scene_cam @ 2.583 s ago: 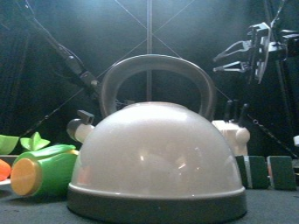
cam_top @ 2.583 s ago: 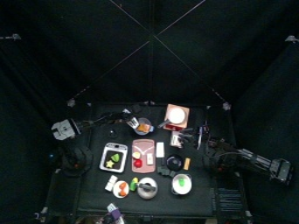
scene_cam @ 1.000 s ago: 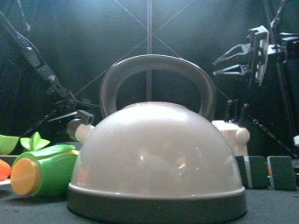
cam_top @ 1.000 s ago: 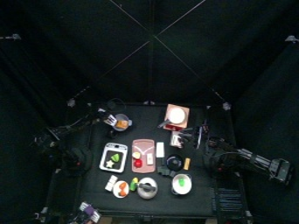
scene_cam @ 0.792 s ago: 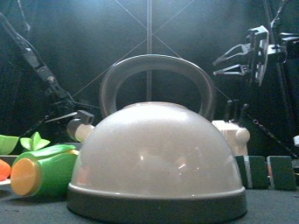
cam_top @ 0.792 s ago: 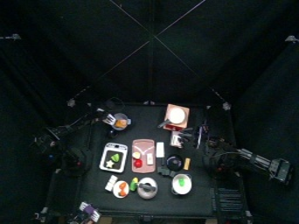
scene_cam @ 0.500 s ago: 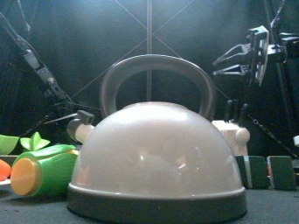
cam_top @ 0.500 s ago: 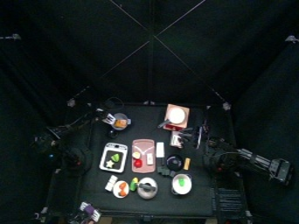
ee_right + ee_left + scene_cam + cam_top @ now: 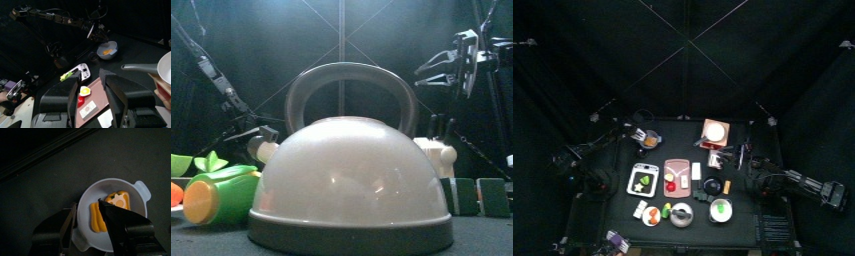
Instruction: Move bowl left
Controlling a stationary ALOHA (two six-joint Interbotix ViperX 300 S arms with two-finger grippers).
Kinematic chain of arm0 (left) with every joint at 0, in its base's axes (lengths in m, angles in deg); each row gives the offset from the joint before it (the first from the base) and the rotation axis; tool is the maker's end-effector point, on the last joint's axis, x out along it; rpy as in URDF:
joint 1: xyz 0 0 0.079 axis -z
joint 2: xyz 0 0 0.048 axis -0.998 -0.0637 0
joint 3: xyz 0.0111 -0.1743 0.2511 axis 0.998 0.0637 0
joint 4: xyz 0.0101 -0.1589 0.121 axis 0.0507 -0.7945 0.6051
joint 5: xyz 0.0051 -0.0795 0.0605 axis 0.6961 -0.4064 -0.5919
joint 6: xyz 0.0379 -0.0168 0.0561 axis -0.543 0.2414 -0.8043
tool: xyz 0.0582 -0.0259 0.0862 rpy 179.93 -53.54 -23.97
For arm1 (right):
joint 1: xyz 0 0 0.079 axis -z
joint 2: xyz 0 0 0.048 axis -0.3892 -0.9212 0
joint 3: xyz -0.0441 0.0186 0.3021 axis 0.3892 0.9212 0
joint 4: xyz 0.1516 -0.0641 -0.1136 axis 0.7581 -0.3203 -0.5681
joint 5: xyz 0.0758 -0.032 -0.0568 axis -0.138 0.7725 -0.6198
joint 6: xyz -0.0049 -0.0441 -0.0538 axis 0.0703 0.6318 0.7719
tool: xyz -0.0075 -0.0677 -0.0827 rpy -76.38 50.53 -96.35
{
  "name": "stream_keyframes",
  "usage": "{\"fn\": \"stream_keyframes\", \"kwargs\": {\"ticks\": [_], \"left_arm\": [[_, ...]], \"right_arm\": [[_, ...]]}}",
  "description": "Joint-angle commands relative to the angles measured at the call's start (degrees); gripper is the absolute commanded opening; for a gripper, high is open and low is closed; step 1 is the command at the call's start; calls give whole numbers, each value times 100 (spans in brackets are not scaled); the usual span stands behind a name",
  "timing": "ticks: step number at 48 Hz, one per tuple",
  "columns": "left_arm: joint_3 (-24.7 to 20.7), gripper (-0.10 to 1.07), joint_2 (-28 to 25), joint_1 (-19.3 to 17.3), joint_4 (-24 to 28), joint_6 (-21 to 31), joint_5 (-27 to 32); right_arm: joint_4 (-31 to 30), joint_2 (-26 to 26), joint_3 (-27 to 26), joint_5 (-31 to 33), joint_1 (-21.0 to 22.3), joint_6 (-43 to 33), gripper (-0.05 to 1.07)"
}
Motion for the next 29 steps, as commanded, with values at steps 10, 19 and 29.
{"fn": "stream_keyframes", "kwargs": {"ticks": [10,19,29], "left_arm": [[-132,79,97,176,-18,-9,-123],[-158,79,123,185,-35,0,-97],[-308,79,211,237,-457,-9,132]], "right_arm": [[18,-44,-70,-18,9,18,74],[9,-44,-70,-18,9,18,74],[9,-35,-79,-18,9,18,74]]}}
